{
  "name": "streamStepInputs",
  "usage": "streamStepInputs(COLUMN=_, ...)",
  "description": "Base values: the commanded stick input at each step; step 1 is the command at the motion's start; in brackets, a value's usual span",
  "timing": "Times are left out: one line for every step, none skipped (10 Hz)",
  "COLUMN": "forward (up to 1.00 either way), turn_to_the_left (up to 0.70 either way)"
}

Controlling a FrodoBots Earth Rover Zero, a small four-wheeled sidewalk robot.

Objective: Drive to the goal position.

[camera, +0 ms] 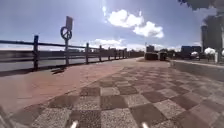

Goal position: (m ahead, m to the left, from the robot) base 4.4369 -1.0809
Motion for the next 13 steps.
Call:
streamStepInputs(forward=1.00, turn_to_the_left=0.00)
streamStepInputs(forward=1.00, turn_to_the_left=0.00)
streamStepInputs(forward=0.92, turn_to_the_left=0.00)
streamStepInputs(forward=0.85, turn_to_the_left=0.00)
streamStepInputs(forward=0.85, turn_to_the_left=0.00)
streamStepInputs(forward=0.85, turn_to_the_left=0.00)
streamStepInputs(forward=0.85, turn_to_the_left=0.00)
streamStepInputs(forward=0.85, turn_to_the_left=0.00)
streamStepInputs(forward=0.85, turn_to_the_left=0.00)
streamStepInputs(forward=0.85, turn_to_the_left=0.00)
streamStepInputs(forward=0.85, turn_to_the_left=0.00)
streamStepInputs(forward=0.85, turn_to_the_left=0.00)
streamStepInputs(forward=0.85, turn_to_the_left=0.00)
